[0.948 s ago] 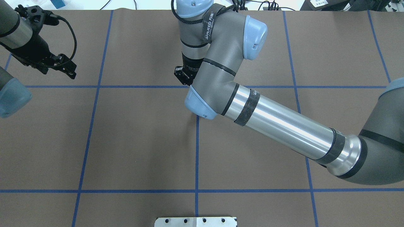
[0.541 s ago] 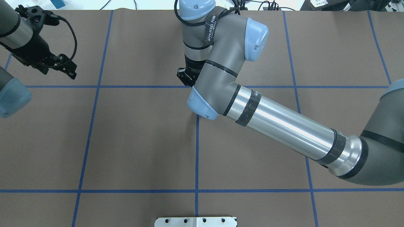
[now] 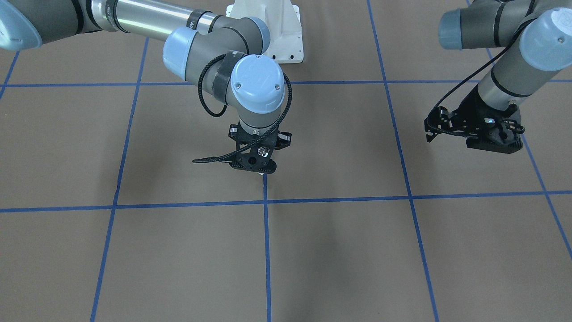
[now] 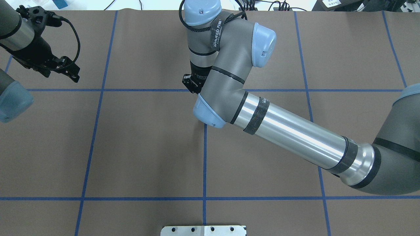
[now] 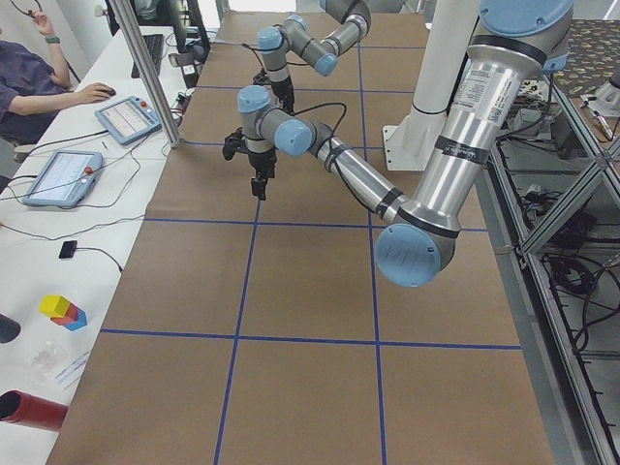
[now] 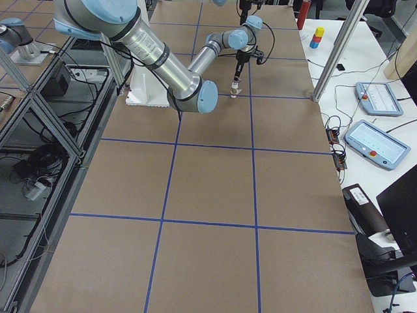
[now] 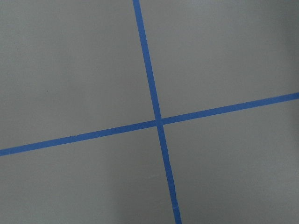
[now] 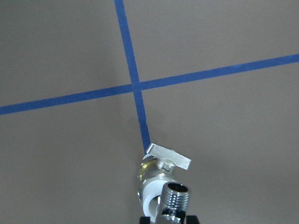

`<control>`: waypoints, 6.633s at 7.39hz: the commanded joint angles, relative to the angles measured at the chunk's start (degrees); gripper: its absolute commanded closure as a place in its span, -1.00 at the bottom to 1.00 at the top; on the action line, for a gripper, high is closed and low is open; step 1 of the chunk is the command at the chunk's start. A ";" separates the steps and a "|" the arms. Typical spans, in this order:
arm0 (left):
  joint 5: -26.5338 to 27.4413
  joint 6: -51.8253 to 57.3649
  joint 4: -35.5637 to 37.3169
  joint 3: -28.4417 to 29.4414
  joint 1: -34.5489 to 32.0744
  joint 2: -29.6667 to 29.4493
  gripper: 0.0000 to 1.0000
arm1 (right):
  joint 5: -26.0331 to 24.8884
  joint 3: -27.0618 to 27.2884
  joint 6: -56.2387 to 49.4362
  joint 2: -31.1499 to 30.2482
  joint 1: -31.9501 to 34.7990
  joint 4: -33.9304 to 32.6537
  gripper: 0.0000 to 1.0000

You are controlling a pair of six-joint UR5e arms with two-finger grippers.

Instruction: Assemble PPR valve and pipe with both arms

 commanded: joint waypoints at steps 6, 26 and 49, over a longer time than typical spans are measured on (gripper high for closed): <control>0.00 0.00 0.00 0.45 0.09 0.10 -1.00 | -0.04 -0.03 0.19 -0.24 -0.16 0.03 1.00; 0.18 10.99 0.78 -0.17 -1.48 1.05 -1.00 | 1.19 11.26 -11.05 -4.60 9.21 -11.41 -0.99; -10.04 38.23 -5.63 9.76 -30.41 22.24 -1.00 | 13.41 12.37 -69.42 -54.29 53.37 6.27 -0.99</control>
